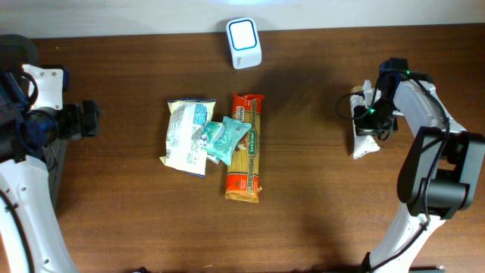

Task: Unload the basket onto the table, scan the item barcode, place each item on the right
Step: 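Set the white tube down on the right side of the table, then move the right gripper to the orange spaghetti pack and grasp it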

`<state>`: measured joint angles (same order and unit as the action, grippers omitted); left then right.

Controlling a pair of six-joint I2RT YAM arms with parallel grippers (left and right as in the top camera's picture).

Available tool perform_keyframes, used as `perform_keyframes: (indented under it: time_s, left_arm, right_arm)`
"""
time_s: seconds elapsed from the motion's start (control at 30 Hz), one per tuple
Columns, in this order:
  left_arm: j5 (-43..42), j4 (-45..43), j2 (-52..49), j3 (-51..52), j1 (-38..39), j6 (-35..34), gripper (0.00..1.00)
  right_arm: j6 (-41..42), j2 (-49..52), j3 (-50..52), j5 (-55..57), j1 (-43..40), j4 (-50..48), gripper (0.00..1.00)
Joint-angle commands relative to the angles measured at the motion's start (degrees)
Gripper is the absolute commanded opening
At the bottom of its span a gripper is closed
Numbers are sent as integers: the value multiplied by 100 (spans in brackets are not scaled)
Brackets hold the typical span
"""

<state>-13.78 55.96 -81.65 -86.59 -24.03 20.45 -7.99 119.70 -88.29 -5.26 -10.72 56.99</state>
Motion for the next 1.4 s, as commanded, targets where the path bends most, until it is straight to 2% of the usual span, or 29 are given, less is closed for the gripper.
perform_keyframes:
  time_s: [0.0,0.13,0.4,0.43,0.47,0.5,0.53,0.63,0.7,0.8,0.9,1.0,1.07,1.13,1.23,1.37]
  left_arm:
    - [-103,-9,2,-61,-15,87,99]
    - [-103,-9,2,-61,-15,87,99]
    - [-103,-11,2,-61,-15,87,99]
    - [-103,-9,2,-61,-15,87,99]
    - [-103,-9,2,-61,-15,87,99]
    - [-101,-9,2,-61,-15,87,99]
    - [-103,-9,2,-61,-15,87,99]
    - [-103,-9,2,-61,-15,87,99]
    - [-103,-9,2,-61,-15,87,99]
    - [-101,-9,2,-61,-15,87,99]
    - [-103,-9,2,-61,-15,87,99]
    - [-103,-9,2,-61,-15,87,99]
    - [-103,-9,2,-61,-15,87,99]
    - [-103,-9,2,-61,-15,87,99]
    - [-103,-9,2,-61,-15,87,99]
    - [-103,-9,2,-61,-15,87,99]
  right_arm:
    - [-63,-109,98,-7,15,-61,4]
    - [1047,-109,98,579,-247,-177,4]
    - [1215,-109,98,575,-734,-195,5]
    - [1215,-109,98,575,-734,-184,25]
    - [1217,-109,98,570,-734,-177,33]
    - [1215,-109,70,448,-734,-153,52]
    - [1215,-109,-63,289,-734,11,61]
    - [1215,-111,-1043,-201,-723,1058,77]
    - [1213,-111,-1779,-581,-629,1794,99]
    - [1211,-111,-2321,-1445,-188,2363,99]
    - [1211,-107,-2159,-2129,442,2120,99]
    - [1211,-107,-1895,-2177,1196,1700,98]
    - [1215,-105,-1502,-2424,1703,1150,84]
    - [1215,-103,-872,-2830,2157,535,76]
    - [1316,-103,-236,-2889,2597,15,72]
    - [1915,-103,610,-2881,2959,-1113,67]
